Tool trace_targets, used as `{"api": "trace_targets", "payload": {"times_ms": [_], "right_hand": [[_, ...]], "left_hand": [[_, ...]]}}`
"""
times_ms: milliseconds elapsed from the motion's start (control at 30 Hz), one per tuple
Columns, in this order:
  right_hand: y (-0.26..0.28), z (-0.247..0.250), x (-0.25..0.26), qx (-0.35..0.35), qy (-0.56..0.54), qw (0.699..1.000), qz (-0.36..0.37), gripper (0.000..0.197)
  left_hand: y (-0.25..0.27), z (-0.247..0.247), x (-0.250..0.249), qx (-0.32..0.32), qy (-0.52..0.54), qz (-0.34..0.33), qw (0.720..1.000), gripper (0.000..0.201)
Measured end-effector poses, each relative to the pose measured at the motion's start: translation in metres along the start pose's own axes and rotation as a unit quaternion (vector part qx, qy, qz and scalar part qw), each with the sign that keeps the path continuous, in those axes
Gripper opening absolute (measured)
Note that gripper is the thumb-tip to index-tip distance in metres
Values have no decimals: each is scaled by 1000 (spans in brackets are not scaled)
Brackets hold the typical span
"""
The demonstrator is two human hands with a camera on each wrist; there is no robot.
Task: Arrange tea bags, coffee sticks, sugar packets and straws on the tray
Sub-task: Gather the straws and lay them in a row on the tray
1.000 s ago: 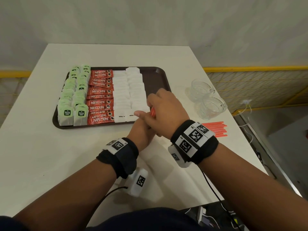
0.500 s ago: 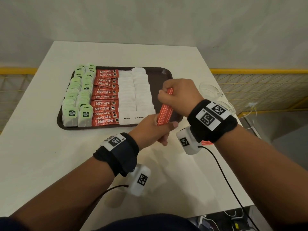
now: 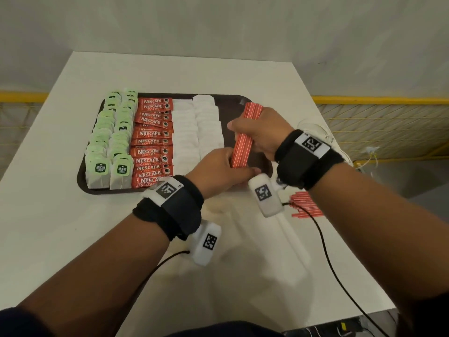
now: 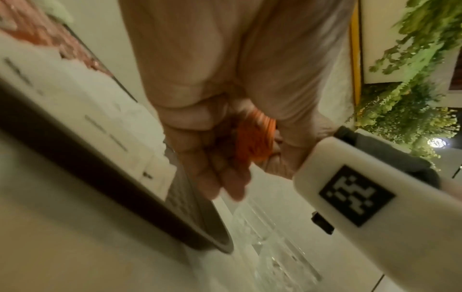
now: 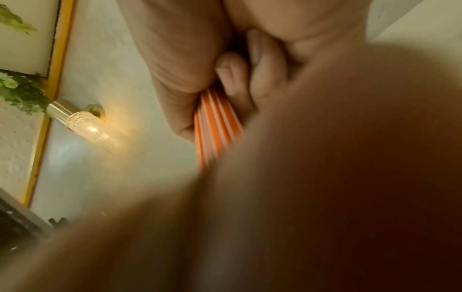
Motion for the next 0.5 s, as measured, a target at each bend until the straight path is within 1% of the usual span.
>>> {"api": "trace_targets", "payload": {"times_ms": [67,133,200,267,367,500], "right_hand": [[-16,10,-5,-13,30,999,-31,22],[-32,21,-14,-37,98,992,-65,29],[-44,25,-24,-46,199,974,-100,30],[-53,21,-36,-36,285,949,-127,32],[-61,13,-47,-20,361,922,-140,41],[-64,3,-50,12,445,884,-146,49]], "left_hand": [[-1,15,6,-26,-92,5,995,43],[4,30,12,-46,-152,14,987,45],[7,39,18,-53,-220,13,974,39],[9,42,24,-49,-269,12,962,28],[9,37,34,-28,-314,33,948,16],[9,33,40,-28,-333,36,942,10]]}}
Point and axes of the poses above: each hand's wrist, its own y-axis away from the middle knuckle, its own z-axis out of the back of the hand, x = y × z, the point moved 6 cm from there along -y, towards the middle knuckle, and after that the axes turned 1 degree about x, right-handed, at the moved point
